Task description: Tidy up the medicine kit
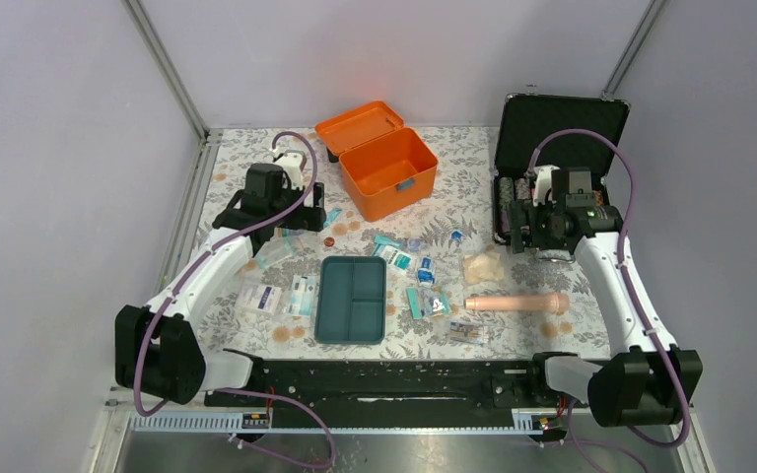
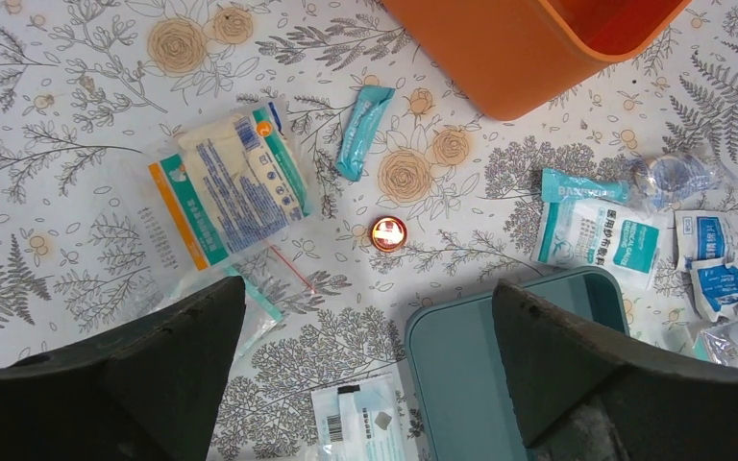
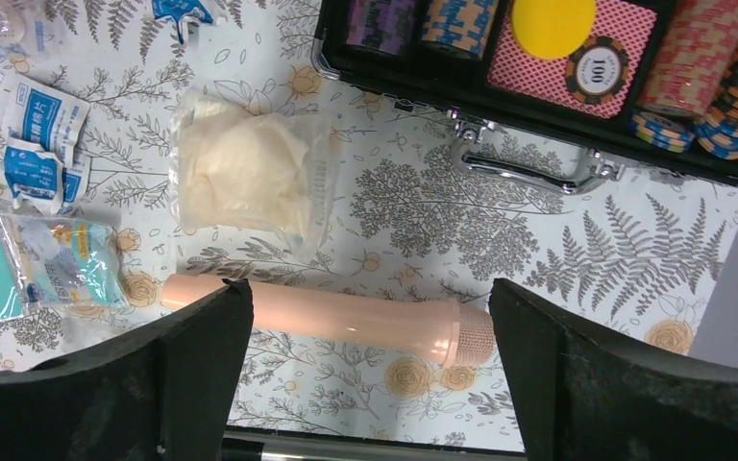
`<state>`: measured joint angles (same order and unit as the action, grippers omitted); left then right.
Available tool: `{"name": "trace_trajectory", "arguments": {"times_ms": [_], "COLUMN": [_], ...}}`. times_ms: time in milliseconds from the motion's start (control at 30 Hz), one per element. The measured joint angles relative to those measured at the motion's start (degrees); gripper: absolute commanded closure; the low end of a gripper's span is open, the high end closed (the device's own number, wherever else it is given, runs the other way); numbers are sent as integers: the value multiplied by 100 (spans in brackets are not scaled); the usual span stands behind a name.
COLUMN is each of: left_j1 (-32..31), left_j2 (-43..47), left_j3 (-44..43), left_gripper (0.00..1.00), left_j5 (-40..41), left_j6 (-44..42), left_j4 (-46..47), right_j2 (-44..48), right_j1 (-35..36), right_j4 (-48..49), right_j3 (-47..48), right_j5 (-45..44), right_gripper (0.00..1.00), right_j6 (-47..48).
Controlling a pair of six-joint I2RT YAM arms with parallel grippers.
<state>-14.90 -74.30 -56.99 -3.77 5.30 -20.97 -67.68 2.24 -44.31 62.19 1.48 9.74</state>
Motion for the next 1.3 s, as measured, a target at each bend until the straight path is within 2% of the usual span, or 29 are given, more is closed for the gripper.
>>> {"name": "trace_trajectory", "arguments": {"times_ms": [167, 267, 467, 667, 833, 967, 1100, 1200, 1300], "left_j1": [57, 61, 63, 118, 236, 334, 402, 437, 450], "left_j2": [-76, -79, -79, -79, -76, -76, -76, -76, -76], "left_j3": [2, 2, 52, 136, 136, 136, 138, 138, 138], "left_gripper": [1, 1, 1, 1, 1, 1, 1, 1, 2], "left_j5": [-352, -595, -925, -1067, -1082, -1086, -1099, -1102, -1099], "left_j6": [35, 35, -42, -125, -186, -216, -227, -240, -273], "left_j4": [-4, -9, -11, -44, -44, -52, -61, -63, -66], "right_j2": [-378, -717, -1010, -1480, -1961, -2441, -2881, -3084, -3147], "right_j1": [2, 2, 0, 2, 0, 0, 0, 0, 0], "right_j4": [-72, -162, -94, 96, 334, 433, 658, 765, 802], "right_j3": [11, 13, -258, -809, -835, -505, -160, -48, -31], "right_j5": [343, 568, 778, 1019, 944, 813, 820, 911, 1019], "right_gripper": [1, 7, 18, 26, 26, 26, 45, 55, 75], "right_j6": [116, 2, -745, -1497, -1834, -1926, -1965, -1987, -1976]}}
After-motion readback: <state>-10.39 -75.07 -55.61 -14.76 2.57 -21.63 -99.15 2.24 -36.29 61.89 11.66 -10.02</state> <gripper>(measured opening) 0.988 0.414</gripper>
